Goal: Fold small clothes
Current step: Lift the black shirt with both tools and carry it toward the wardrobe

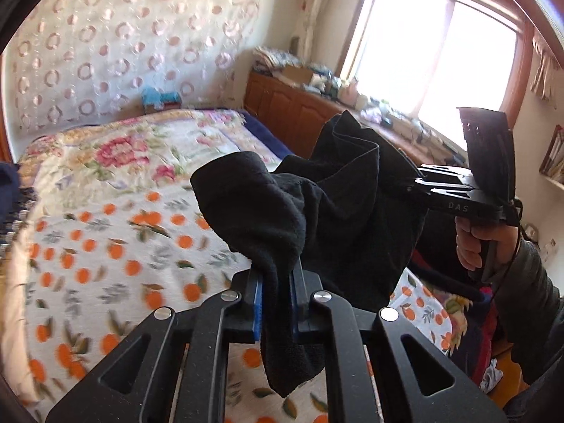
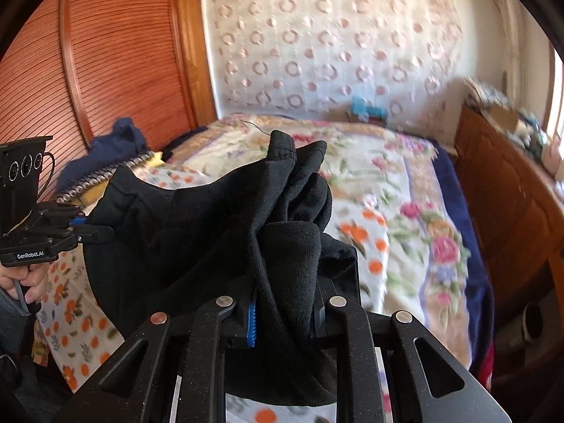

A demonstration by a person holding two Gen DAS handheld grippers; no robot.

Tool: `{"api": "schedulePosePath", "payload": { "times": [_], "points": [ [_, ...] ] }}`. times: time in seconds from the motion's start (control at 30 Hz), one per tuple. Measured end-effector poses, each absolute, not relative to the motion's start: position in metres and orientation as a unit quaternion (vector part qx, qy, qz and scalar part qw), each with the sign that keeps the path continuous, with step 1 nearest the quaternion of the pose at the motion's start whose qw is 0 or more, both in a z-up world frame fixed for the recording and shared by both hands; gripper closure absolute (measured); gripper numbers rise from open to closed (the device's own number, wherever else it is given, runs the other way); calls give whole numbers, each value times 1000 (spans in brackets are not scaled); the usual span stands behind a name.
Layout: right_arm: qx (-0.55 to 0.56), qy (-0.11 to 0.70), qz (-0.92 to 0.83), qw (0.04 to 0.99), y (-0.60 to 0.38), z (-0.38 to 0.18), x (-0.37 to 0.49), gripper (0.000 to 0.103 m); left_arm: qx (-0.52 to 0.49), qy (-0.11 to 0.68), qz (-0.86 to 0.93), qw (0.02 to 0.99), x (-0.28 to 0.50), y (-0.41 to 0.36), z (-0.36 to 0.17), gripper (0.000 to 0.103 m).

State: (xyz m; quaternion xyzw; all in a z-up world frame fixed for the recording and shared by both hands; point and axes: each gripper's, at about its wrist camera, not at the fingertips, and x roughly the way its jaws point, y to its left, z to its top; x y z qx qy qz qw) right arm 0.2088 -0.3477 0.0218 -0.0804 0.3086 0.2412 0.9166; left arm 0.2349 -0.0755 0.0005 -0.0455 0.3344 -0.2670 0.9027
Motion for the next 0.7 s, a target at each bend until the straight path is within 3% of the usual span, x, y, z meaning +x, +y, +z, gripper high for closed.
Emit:
{"api": "schedulePosePath", "payload": {
  "times": [0.43,0.7],
  "points": [
    [-131,221,383,887,-157,88,259,83,-87,245,-116,959,185,120,72,91],
    [-137,220,461,849,-21,100,328,83,-121,220,-28,967,172,219,80,91]
  ]
}}
